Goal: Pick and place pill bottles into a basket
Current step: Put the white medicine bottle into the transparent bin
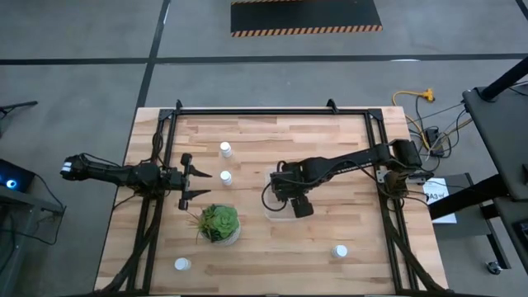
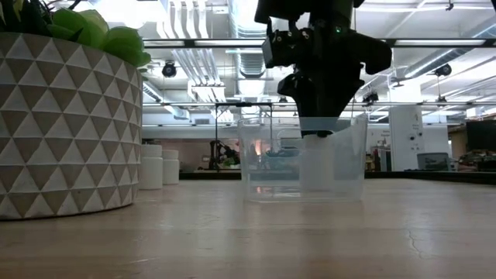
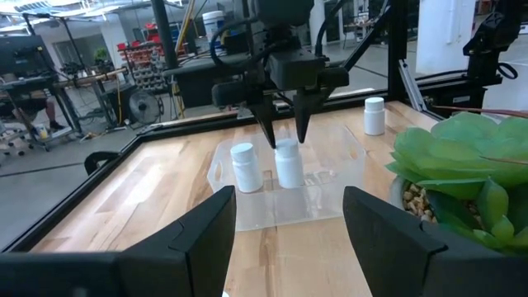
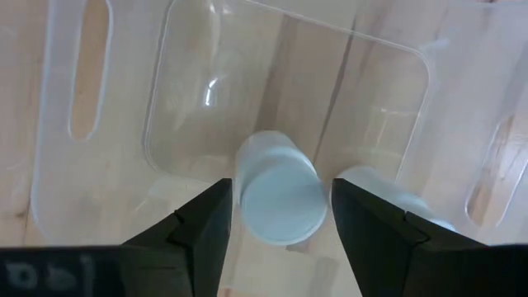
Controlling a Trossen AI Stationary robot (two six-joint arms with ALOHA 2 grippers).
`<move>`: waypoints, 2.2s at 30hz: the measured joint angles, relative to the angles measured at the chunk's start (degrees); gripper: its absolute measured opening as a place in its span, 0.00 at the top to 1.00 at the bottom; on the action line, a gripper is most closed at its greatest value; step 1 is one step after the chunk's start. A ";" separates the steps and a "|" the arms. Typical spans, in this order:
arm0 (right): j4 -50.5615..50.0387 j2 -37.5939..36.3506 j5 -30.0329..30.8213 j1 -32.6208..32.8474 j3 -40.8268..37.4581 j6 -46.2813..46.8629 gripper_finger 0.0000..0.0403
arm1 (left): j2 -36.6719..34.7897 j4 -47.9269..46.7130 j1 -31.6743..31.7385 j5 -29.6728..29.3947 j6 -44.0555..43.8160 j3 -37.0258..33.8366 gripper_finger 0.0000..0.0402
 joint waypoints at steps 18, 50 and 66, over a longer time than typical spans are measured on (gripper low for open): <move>-5.98 -6.76 -3.13 0.07 3.16 6.95 0.51 | -0.04 -0.07 0.01 0.00 0.00 0.00 0.48; -17.76 -17.79 -4.98 14.95 2.42 32.54 0.18 | -0.04 0.00 0.01 0.01 0.00 0.00 0.48; -17.62 -17.32 0.43 28.02 2.14 68.02 0.18 | 0.04 0.00 0.01 0.00 0.00 0.00 0.48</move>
